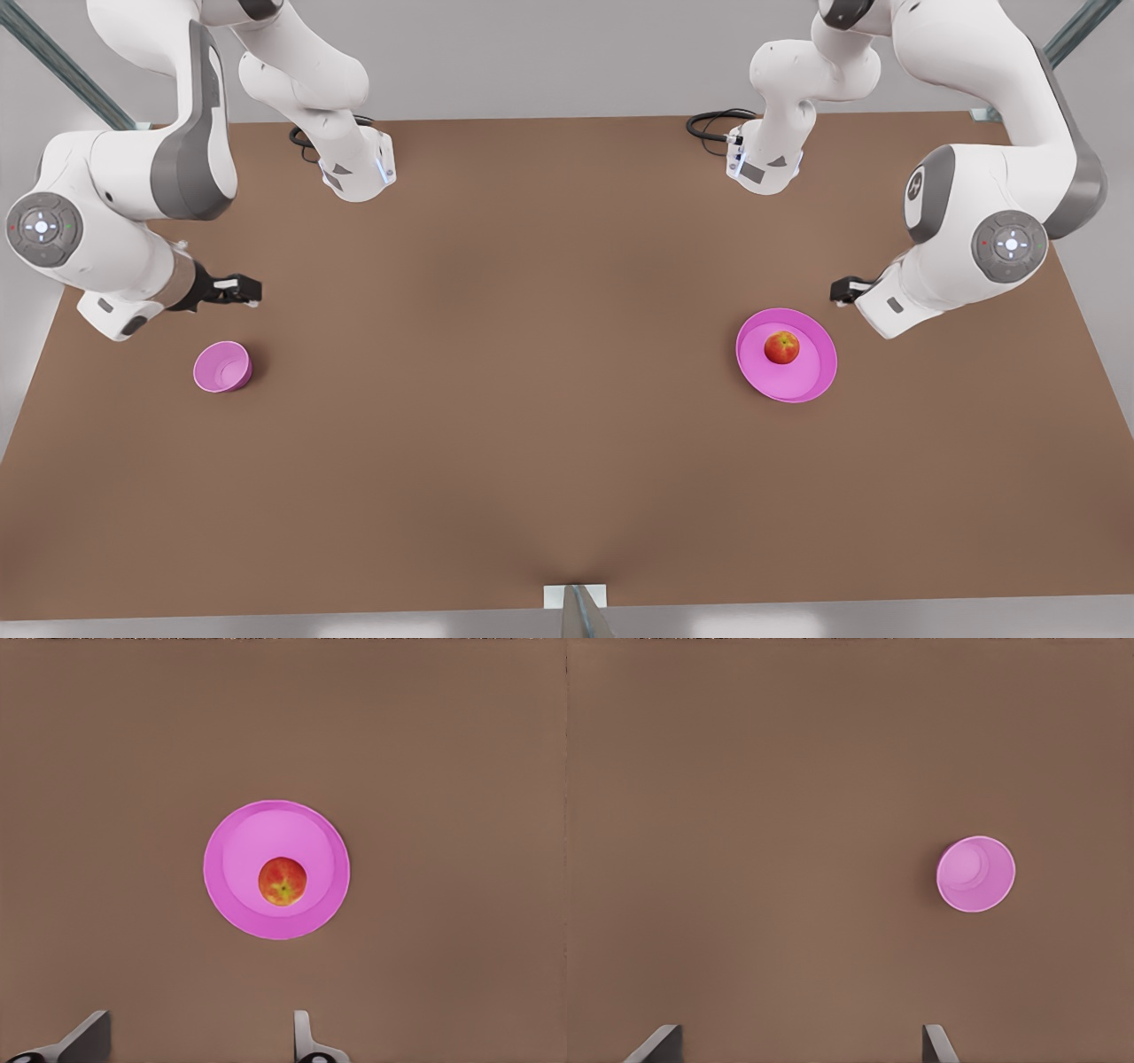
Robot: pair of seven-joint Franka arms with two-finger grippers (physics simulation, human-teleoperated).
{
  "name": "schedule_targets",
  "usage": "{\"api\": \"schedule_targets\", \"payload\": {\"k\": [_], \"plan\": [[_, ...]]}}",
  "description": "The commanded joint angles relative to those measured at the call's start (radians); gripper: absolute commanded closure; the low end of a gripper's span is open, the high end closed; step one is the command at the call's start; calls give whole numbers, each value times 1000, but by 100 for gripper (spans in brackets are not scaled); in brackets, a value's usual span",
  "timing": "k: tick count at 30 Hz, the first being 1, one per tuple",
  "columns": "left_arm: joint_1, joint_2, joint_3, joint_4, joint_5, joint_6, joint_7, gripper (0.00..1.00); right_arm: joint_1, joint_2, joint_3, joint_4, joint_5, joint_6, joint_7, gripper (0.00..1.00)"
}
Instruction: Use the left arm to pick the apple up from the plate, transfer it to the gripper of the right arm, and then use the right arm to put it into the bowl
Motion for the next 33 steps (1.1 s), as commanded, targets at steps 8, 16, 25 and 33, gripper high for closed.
{"api": "schedule_targets", "payload": {"k": [8, 16, 25, 33], "plan": [[31, 81, 6, -453, -9, 620, 102, 0, -13, 17, 0, 24, -6, 24, -32, 0], [25, 93, 5, -665, -54, 910, 88, 0, -53, 51, -3, 41, -11, 22, -35, 0], [23, 116, 5, -723, -55, 913, 88, 0, -47, 56, 0, 47, -3, 21, -29, 0], [25, 159, 3, -768, -54, 947, 88, 0, -33, 65, 10, 47, -9, 21, -16, 0]]}}
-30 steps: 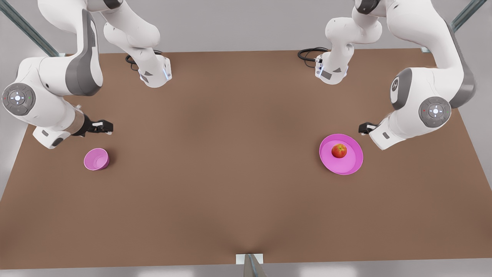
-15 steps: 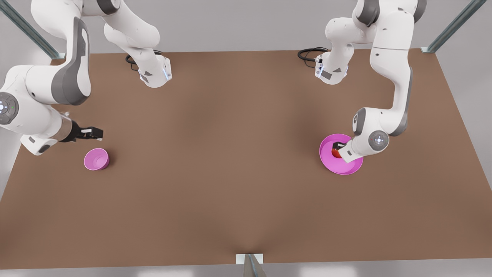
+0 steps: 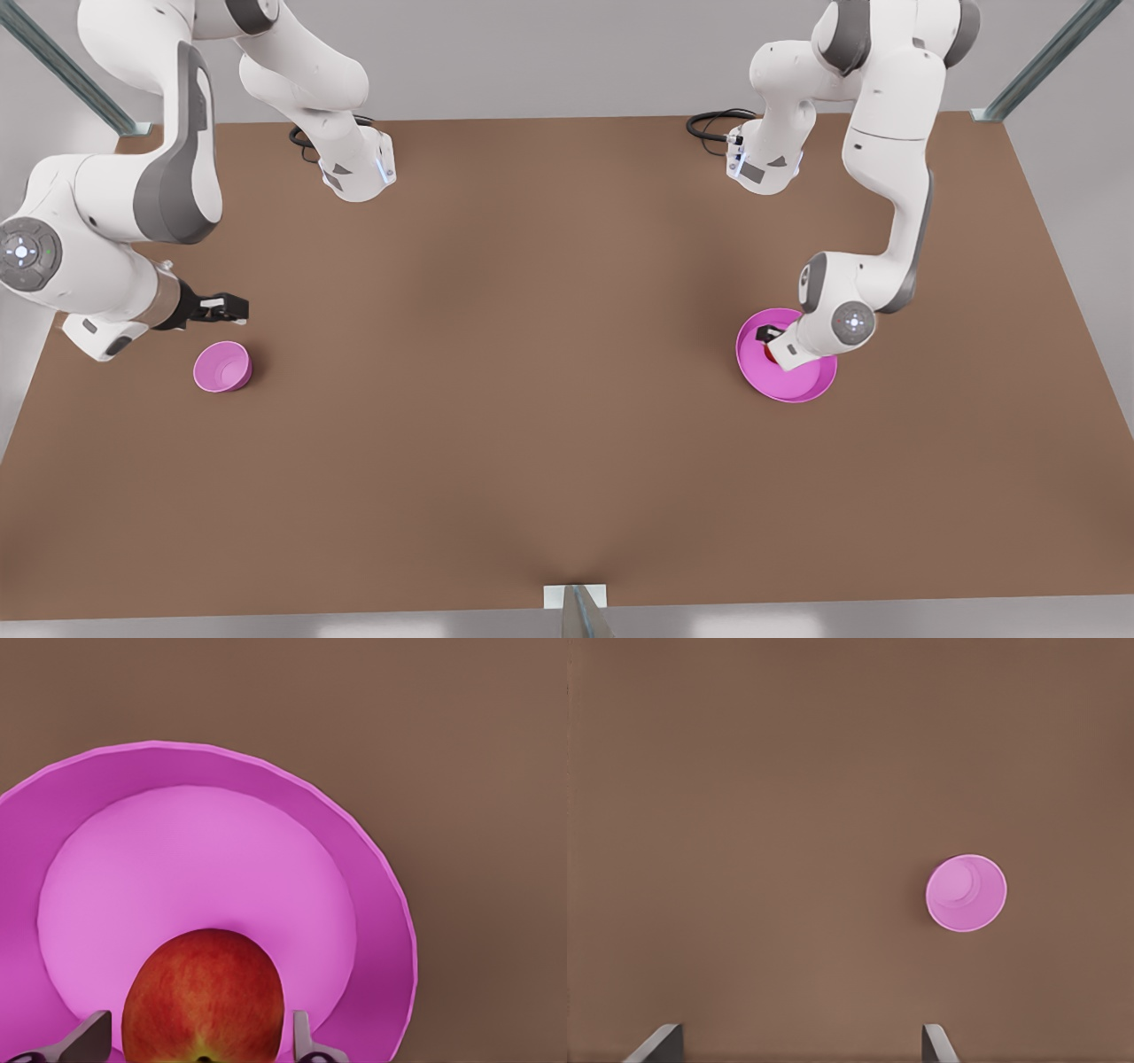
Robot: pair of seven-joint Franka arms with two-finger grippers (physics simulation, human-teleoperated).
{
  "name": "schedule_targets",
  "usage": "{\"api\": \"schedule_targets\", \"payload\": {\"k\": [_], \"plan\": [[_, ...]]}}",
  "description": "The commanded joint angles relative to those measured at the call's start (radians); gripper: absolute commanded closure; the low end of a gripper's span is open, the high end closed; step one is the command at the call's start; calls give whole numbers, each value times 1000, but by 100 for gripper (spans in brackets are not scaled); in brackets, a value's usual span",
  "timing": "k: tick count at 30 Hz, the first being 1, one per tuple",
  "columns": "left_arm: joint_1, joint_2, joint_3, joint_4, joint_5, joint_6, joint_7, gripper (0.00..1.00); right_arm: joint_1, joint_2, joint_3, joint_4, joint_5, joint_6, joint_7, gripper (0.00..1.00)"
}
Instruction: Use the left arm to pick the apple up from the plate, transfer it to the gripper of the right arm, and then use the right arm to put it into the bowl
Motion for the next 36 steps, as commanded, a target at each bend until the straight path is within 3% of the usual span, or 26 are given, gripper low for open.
{"api": "schedule_targets", "payload": {"k": [1, 16, 19, 27, 30, 36], "plan": [[-1, 8, 1, -5, 2, 33, 9, 0, 8, 3, 0, 2, -2, 2, 7, 0], [0, 38, -1, -5, 0, 60, 9, 0, 39, 23, -9, 14, -26, -4, 16, 0], [0, 38, -1, -5, 2, 62, 9, 8, 39, 24, -9, 14, -26, -4, 17, 0], [0, 46, -1, -2, -4, 80, 9, 12, 39, 32, -9, 16, -26, -4, 19, 0], [3, 44, -1, 0, -4, 79, 9, 20, 41, 32, -9, 16, -26, -4, 19, 0], [3, 44, -1, 1, -4, 77, 12, 26, 39, 32, -10, 16, -26, -4, 19, 0]]}}
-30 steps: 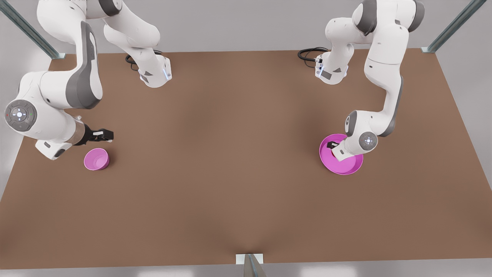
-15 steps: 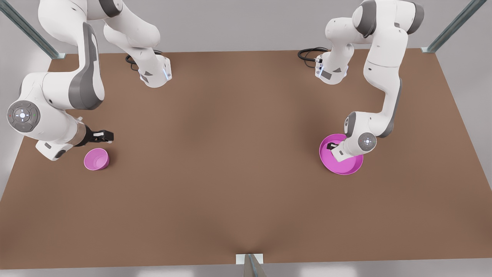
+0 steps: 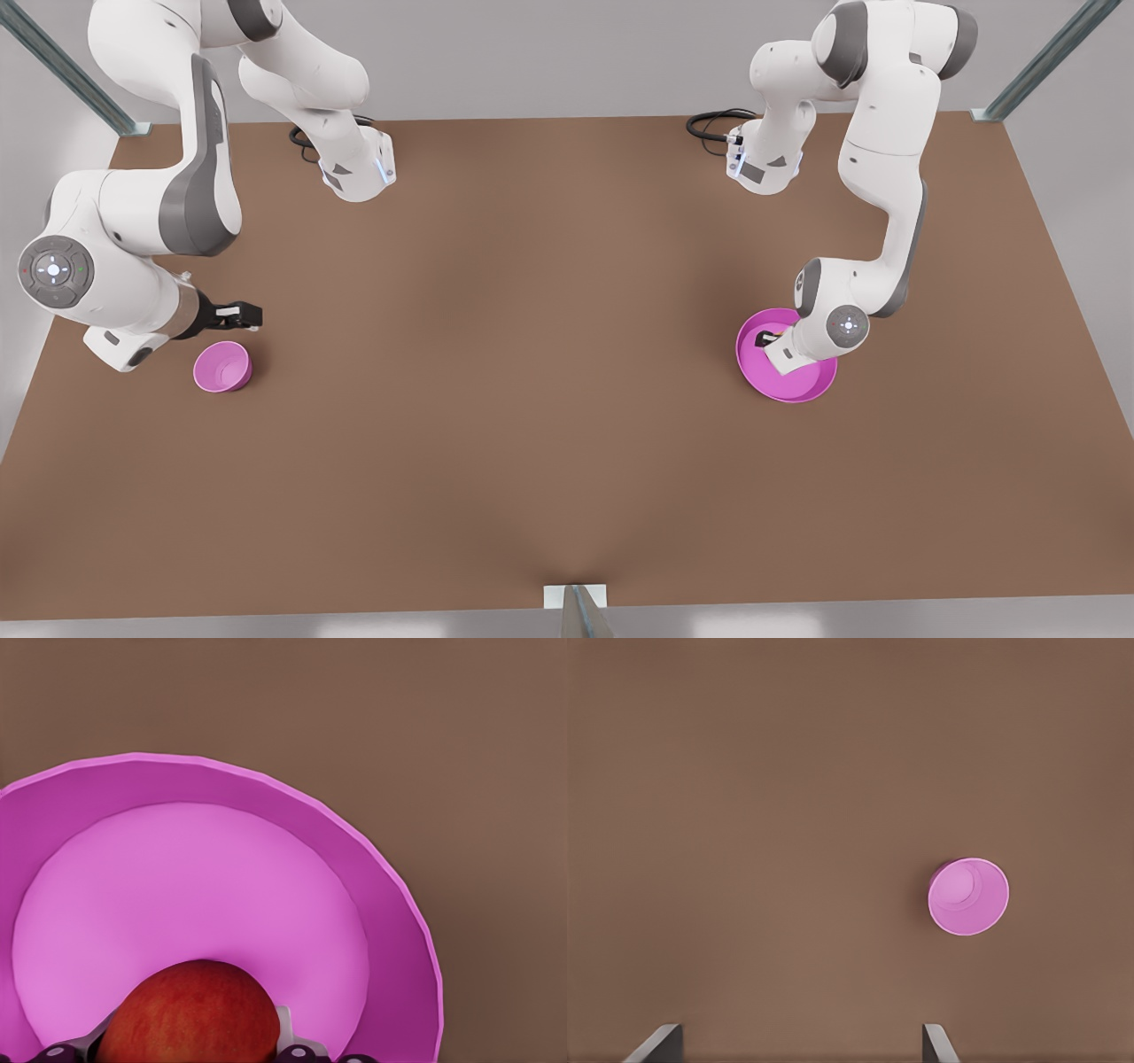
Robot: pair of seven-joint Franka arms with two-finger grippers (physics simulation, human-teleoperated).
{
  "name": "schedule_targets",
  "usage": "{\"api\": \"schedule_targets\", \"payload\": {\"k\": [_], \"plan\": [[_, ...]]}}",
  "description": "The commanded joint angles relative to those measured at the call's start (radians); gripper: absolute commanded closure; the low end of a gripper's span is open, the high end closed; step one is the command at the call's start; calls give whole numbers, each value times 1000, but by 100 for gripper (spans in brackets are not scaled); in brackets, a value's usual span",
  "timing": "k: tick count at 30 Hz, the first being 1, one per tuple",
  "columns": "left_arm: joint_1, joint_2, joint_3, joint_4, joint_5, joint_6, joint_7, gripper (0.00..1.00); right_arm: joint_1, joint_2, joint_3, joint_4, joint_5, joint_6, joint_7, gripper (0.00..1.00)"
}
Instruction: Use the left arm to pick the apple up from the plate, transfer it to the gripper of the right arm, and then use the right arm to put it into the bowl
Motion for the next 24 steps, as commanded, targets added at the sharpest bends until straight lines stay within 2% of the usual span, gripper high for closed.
{"api": "schedule_targets", "payload": {"k": [1, 4, 5, 9, 11, 12, 13, 15, 17, 19, 20, 22, 24], "plan": [[0, -13, 0, 2, -4, -7, 12, 26, 0, -1, 0, 0, 1, 0, 4, 0], [5, -45, 0, 13, -7, -65, 10, 26, 0, -1, 0, 2, -4, 0, 4, 0], [3, -62, 0, 47, -27, -140, 8, 26, 0, -1, 1, 3, -21, 0, 4, 0], [-3, -48, -9, 380, -267, -587, 1, 26, 5, 0, 4, 23, -1, 0, -2, 0], [-31, 31, -44, 626, -484, -847, -79, 26, 5, 20, 4, 45, 24, -2, -1, 0], [-31, 128, -104, 775, -611, -961, -113, 26, 5, 30, 4, 48, 24, -4, -1, 0], [-31, 199, -152, 854, -755, -978, -136, 26, 5, 31, 6, 49, 25, -8, -2, 0], [-31, 328, -242, 981, -872, -967, -154, 26, -5, 56, 3, 56, 117, -8, 1, 0], [-31, 403, -353, 1003, -962, -803, -150, 26, 0, 250, 15, 189, 313, -10, 1, 0], [-32, 460, -446, 1010, -996, -682, -117, 26, -8, 286, 14, 184, 363, -23, -5, 0], [-32, 483, -459, 1036, -1001, -656, -104, 26, -2, 293, 15, 186, 358, -22, -19, 0], [-37, 544, -476, 1081, -1091, -570, -45, 26, 37, 410, 46, 238, 396, 3, -142, 0], [-77, 587, -476, 1125, -1113, -394, 33, 26, 38, 536, 104, 270, 649, 22, -194, 0]]}}
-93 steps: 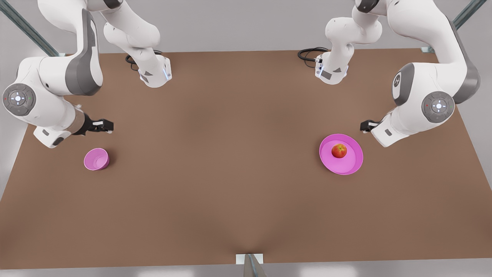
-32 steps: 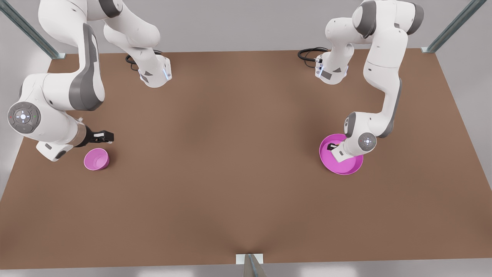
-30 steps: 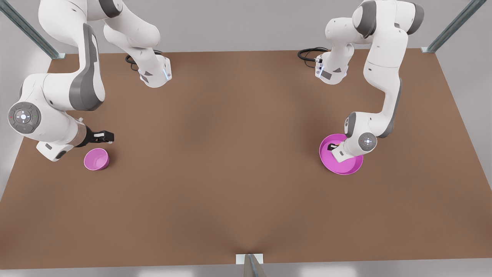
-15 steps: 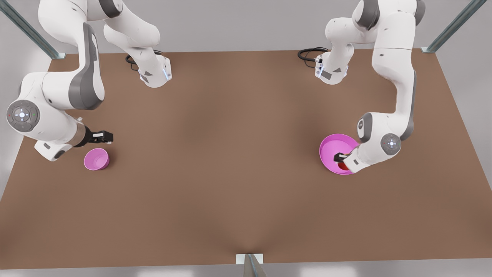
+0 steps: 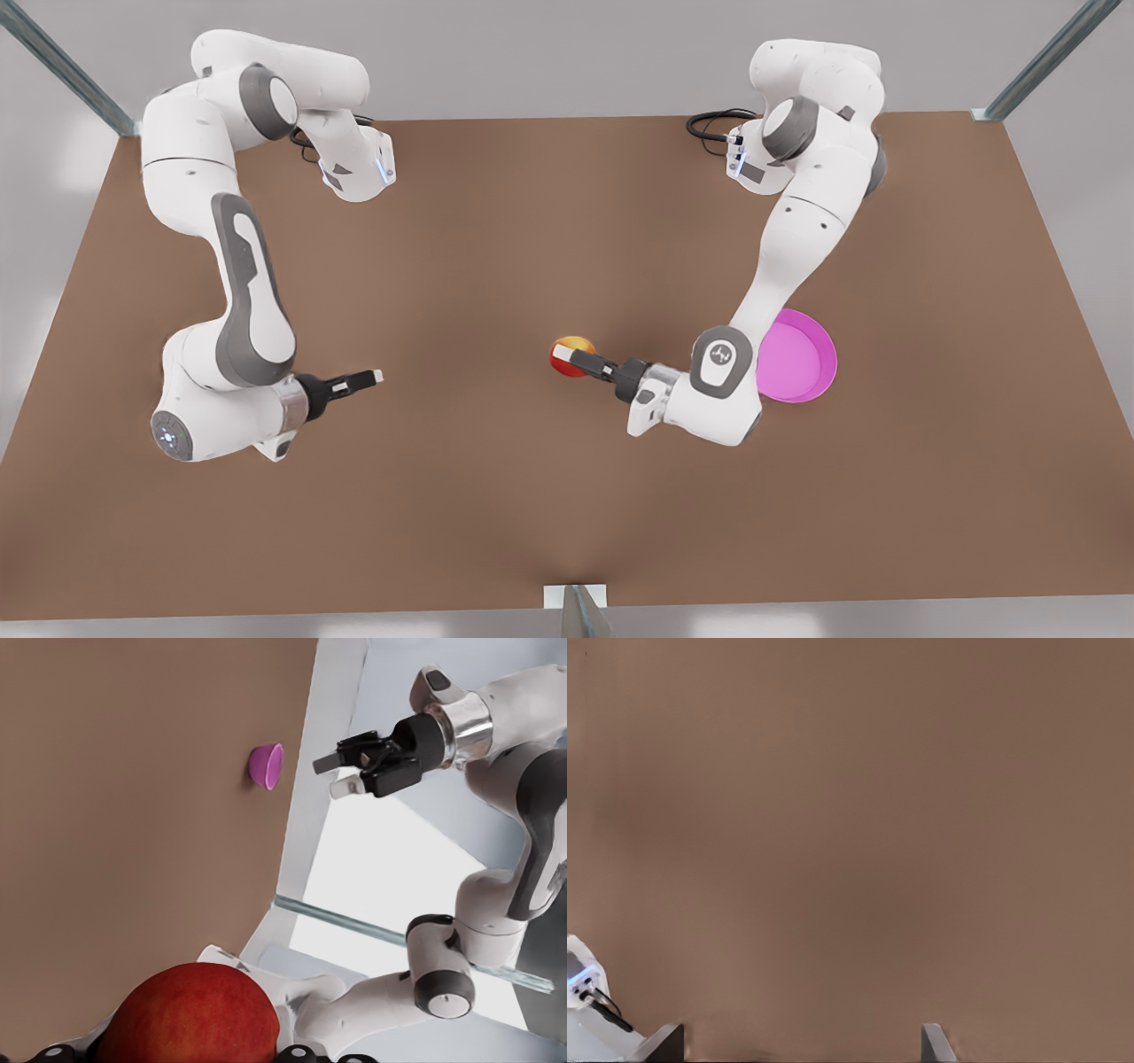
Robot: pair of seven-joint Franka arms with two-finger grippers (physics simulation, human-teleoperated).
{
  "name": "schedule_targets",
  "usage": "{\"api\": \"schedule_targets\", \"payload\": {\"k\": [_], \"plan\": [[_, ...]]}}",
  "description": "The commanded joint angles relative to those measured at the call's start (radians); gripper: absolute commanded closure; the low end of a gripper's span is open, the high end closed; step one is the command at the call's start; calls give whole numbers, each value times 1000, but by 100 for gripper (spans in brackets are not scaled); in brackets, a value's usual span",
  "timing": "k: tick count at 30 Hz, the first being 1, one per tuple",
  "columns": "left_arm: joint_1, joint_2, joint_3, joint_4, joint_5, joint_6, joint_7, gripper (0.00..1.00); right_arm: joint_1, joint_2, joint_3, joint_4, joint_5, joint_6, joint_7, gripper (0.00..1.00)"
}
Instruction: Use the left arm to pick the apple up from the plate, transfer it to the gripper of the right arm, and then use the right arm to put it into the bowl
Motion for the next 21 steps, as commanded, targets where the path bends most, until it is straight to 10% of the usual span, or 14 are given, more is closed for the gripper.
{"api": "schedule_targets", "payload": {"k": [1, 9, 21], "plan": [[-23, 39, -2, 45, -73, 228, 98, 26, 6, 52, 61, 16, 193, 98, -268, 0], [-66, 44, -4, 52, -119, 367, 70, 26, -17, 194, 146, 22, 503, 234, -953, 0], [-66, 56, -8, 41, -223, 313, 115, 25, -5, 281, 245, 25, 661, 378, -1154, 0]]}}
